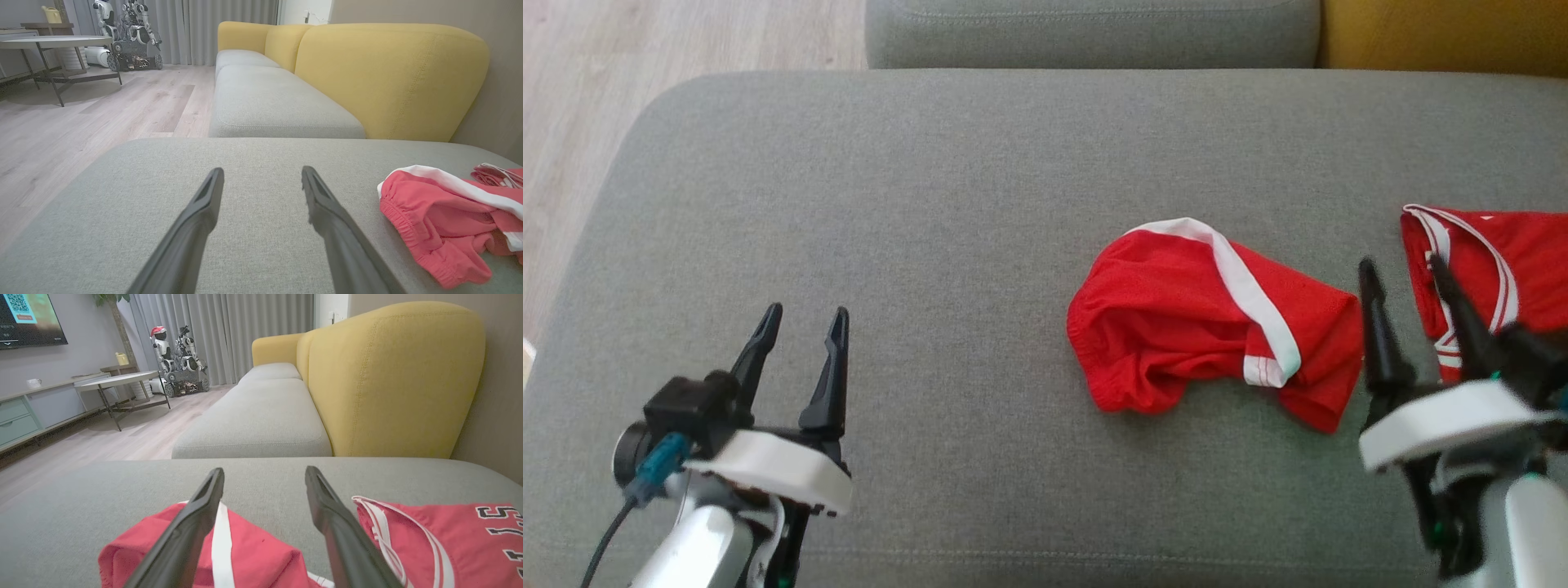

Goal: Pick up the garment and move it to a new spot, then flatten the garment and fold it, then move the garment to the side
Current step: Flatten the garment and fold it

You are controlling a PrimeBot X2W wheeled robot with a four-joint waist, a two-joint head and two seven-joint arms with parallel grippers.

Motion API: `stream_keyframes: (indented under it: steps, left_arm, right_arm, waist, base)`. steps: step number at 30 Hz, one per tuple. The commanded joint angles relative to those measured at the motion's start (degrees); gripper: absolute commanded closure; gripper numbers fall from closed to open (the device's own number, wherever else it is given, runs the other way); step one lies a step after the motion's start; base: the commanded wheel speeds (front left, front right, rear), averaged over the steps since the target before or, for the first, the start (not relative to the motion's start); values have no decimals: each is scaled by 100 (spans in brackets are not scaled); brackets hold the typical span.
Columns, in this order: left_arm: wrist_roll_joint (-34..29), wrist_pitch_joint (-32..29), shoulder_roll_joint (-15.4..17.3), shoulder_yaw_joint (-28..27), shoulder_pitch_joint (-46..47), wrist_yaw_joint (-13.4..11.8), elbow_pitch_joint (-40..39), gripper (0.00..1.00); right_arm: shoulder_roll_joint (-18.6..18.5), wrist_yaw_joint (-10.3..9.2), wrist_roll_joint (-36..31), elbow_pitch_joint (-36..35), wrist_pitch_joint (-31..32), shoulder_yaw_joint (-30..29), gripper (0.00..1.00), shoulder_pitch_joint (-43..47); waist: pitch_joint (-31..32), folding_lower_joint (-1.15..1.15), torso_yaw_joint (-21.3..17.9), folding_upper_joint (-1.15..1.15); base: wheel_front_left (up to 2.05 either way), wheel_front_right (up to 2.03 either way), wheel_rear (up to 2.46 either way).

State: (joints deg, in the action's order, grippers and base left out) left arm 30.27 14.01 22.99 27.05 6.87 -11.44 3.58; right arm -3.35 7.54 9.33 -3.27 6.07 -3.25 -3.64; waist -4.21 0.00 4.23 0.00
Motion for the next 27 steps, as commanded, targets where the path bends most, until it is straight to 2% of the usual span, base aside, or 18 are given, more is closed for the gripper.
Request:
stream_keyframes:
  steps: [1, 7, 22, 27]
  left_arm:
    - [-8, -11, 186, -256, 114, -56, -223, 0]
    - [9, -58, 228, -252, 24, -114, -295, 0]
    - [22, -102, 285, -222, 47, -148, -393, 0]
    - [177, -237, 178, -147, 304, 35, -346, 0]
  right_arm:
    - [20, -5, -54, -297, -18, 194, 0, 84]
    - [43, -5, 17, -352, -17, 288, 0, 358]
    - [46, -5, 165, -333, -14, 251, 0, 335]
    - [46, -5, 190, -382, 3, 284, 0, 272]
  waist:
    - [41, 0, -10, 0]
    - [88, 0, -44, 0]
    - [42, 0, -16, 0]
    - [-70, 0, -61, 0]
  base:
    - [0, 0, 0]
    - [0, 0, 0]
    - [0, 0, 0]
    - [0, 0, 0]
